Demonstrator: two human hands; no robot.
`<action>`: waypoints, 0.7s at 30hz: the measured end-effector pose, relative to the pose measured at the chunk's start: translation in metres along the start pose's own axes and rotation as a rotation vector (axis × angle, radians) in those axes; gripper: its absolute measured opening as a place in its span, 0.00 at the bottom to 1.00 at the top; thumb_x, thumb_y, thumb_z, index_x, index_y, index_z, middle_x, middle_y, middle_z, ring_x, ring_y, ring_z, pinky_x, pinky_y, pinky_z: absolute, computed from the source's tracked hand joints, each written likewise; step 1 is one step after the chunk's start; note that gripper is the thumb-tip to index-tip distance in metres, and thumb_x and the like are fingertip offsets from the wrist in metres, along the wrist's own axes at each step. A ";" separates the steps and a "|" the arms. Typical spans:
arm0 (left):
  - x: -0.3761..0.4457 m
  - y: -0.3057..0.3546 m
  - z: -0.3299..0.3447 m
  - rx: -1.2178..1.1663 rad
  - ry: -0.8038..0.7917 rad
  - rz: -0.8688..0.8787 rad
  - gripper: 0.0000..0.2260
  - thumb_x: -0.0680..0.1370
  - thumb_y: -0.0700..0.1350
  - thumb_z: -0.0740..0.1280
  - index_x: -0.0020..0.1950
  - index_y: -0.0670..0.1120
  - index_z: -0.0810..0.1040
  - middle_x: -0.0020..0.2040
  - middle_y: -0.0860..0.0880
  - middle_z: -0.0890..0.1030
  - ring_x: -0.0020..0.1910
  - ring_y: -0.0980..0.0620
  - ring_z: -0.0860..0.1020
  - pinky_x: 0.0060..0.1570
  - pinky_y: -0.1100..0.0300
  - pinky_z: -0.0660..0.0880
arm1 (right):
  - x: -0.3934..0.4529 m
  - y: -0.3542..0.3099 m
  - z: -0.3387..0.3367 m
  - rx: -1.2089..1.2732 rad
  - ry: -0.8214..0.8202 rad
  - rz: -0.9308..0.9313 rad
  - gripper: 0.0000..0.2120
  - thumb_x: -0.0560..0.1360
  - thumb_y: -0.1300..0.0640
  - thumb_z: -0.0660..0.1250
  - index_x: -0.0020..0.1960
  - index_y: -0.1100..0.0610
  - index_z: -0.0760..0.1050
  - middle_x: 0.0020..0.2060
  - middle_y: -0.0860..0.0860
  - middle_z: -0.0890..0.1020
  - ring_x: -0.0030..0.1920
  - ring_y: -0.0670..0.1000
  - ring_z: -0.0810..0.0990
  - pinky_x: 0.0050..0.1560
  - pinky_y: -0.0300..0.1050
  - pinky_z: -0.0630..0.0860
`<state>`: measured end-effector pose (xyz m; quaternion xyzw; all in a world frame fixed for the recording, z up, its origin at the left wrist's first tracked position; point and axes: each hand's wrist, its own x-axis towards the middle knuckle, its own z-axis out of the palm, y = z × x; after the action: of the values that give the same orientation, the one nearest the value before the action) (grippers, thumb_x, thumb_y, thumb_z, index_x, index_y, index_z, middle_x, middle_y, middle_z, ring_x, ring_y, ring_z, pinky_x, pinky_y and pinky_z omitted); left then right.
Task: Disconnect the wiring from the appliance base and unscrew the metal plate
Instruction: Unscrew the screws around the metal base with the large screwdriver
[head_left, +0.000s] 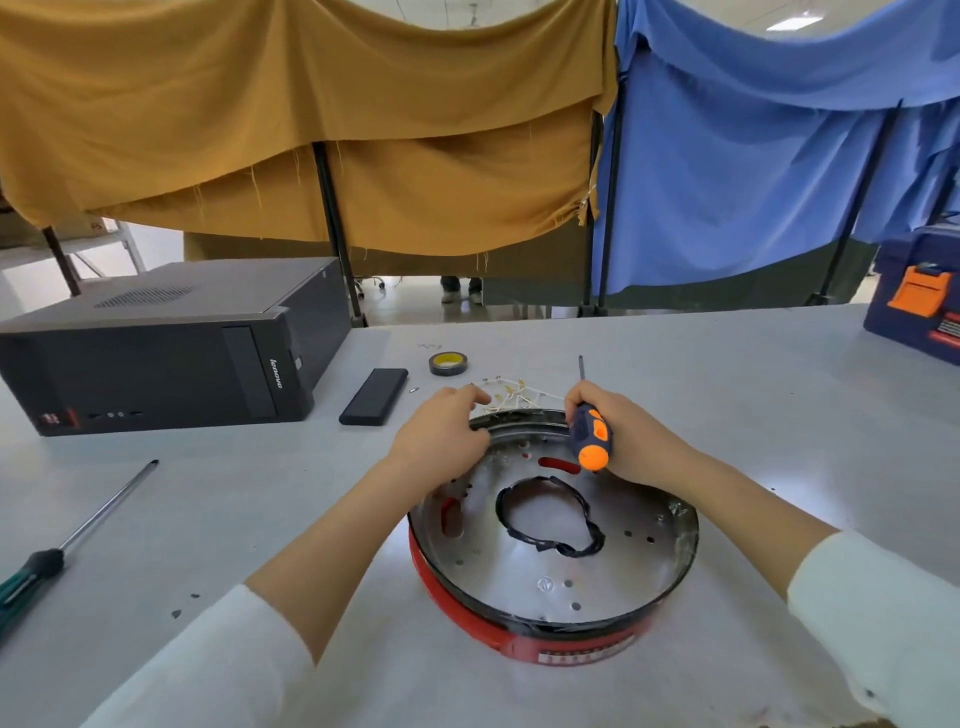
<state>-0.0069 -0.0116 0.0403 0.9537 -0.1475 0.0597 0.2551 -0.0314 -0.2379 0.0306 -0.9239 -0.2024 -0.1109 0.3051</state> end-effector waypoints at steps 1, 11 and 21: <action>0.007 0.005 0.004 0.047 -0.037 0.021 0.22 0.74 0.45 0.65 0.68 0.53 0.68 0.66 0.49 0.72 0.63 0.49 0.72 0.58 0.53 0.72 | -0.001 -0.001 0.000 0.006 -0.004 -0.019 0.16 0.67 0.71 0.68 0.47 0.55 0.69 0.41 0.53 0.78 0.41 0.56 0.76 0.38 0.44 0.71; 0.022 0.011 0.009 0.241 -0.168 -0.097 0.12 0.74 0.44 0.68 0.57 0.50 0.78 0.56 0.47 0.79 0.54 0.46 0.76 0.51 0.56 0.74 | -0.001 -0.004 -0.003 -0.132 -0.114 -0.095 0.13 0.70 0.64 0.66 0.47 0.50 0.68 0.43 0.46 0.75 0.43 0.49 0.74 0.44 0.44 0.72; -0.012 0.024 0.043 0.586 0.044 -0.040 0.22 0.81 0.57 0.53 0.70 0.46 0.59 0.63 0.44 0.70 0.60 0.44 0.73 0.48 0.54 0.70 | 0.008 -0.005 0.005 -0.196 -0.152 -0.145 0.13 0.71 0.60 0.66 0.49 0.45 0.69 0.47 0.44 0.76 0.48 0.47 0.75 0.51 0.51 0.75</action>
<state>-0.0244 -0.0498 0.0115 0.9879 -0.0997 0.1154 -0.0269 -0.0264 -0.2292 0.0320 -0.9381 -0.2792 -0.0815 0.1882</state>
